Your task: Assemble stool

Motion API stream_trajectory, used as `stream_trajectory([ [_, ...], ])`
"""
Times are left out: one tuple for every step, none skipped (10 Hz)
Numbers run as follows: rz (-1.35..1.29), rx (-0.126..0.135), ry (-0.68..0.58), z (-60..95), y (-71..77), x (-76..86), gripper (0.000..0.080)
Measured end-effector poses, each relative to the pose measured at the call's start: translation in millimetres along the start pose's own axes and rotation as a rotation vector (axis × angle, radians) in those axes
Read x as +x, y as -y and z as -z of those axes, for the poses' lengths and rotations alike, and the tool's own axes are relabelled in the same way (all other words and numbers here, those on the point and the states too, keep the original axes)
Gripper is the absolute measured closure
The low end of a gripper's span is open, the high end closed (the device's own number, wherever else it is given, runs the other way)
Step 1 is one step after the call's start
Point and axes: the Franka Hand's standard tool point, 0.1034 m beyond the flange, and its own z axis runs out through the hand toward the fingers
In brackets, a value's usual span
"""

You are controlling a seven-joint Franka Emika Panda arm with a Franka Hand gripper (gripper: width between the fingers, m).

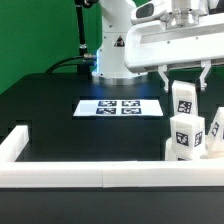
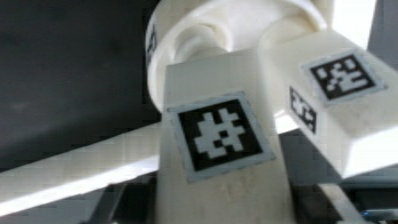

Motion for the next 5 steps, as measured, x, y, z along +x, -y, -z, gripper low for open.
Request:
stream_trajectory([
  [0.000, 0.000, 0.000, -0.1, 0.4, 0.0, 0.0475],
  [0.001, 0.000, -0.001, -0.3, 0.5, 0.2, 0.0475],
  [0.002, 0.000, -0.001, -0.9, 0.4, 0.2, 0.0475],
  [0.007, -0.004, 0.001, -2.5, -1.4, -1.0, 0.0475],
  [0.009, -0.010, 0.006, -5.3, -4.6, -3.5, 0.0475],
])
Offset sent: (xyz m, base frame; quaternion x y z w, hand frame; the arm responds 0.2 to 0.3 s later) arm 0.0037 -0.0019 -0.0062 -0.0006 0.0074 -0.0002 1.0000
